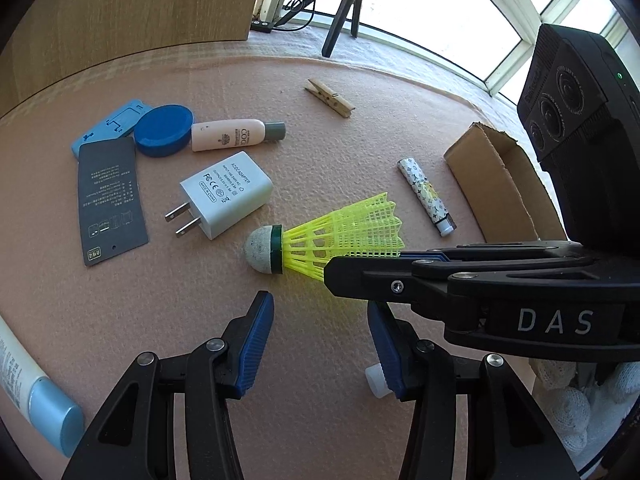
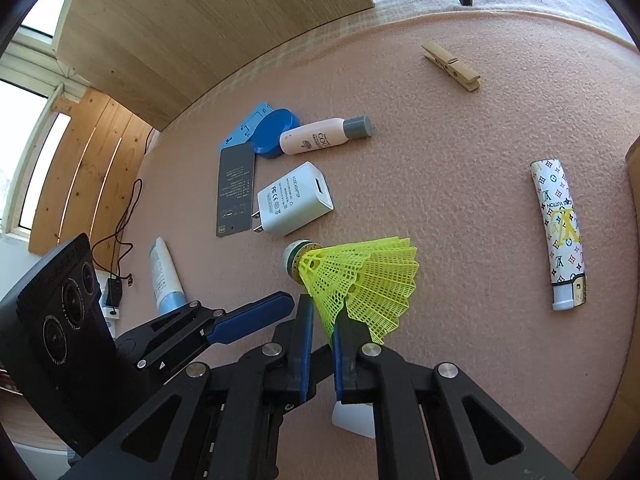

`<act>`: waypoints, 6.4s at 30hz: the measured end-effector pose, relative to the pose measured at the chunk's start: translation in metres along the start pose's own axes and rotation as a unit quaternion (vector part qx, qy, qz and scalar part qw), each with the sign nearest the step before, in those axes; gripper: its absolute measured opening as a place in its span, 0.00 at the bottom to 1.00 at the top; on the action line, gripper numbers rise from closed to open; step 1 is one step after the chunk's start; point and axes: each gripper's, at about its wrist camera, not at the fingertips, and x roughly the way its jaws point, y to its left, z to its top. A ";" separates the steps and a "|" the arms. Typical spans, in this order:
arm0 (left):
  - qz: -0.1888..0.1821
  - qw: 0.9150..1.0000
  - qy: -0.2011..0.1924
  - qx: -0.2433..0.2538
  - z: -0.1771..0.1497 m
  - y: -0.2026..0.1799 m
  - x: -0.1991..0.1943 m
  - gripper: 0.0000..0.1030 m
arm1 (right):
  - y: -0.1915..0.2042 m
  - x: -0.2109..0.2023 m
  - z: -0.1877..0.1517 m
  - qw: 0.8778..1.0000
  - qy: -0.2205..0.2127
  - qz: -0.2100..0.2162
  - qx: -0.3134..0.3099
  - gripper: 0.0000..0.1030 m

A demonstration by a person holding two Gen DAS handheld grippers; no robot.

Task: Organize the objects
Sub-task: 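Move the right tool to the yellow shuttlecock and close on its cork, then carry the shuttlecock with the right tool into the box and release, then withdraw the right tool from the box toward the remaining items, then grasp the small white cylinder with the left tool while the right tool grasps the patterned lighter, then carry the white cylinder and lighter into the box and open both tools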

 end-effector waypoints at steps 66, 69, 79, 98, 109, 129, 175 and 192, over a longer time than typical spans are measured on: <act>-0.071 0.982 -0.023 0.176 0.042 -0.266 0.020 0.72 | -0.128 -0.223 -0.084 0.965 -0.209 -0.140 0.071 0.68; -0.066 0.982 -0.024 0.173 0.040 -0.261 0.016 0.72 | -0.127 -0.220 -0.084 0.966 -0.203 -0.147 0.067 0.68; -0.053 0.987 -0.029 0.147 0.029 -0.233 -0.002 0.72 | -0.113 -0.215 -0.090 0.966 -0.212 -0.133 0.057 0.68; 0.049 0.997 -0.044 0.042 -0.021 -0.088 -0.067 0.72 | -0.075 -0.173 -0.095 0.979 -0.178 -0.092 0.037 0.68; 0.055 0.997 -0.007 0.061 -0.057 -0.066 -0.062 0.72 | -0.057 -0.138 -0.080 0.988 -0.137 -0.063 0.034 0.68; 0.065 0.994 0.035 0.080 -0.050 -0.078 0.001 0.53 | -0.039 -0.088 -0.015 0.990 -0.083 -0.114 0.009 0.61; 0.073 0.996 0.024 0.041 -0.042 -0.058 -0.001 0.26 | -0.050 -0.025 0.007 0.973 -0.001 -0.226 -0.035 0.20; 0.072 0.995 -0.020 0.060 -0.017 -0.081 -0.036 0.26 | -0.040 -0.103 -0.039 0.983 -0.084 -0.159 -0.029 0.20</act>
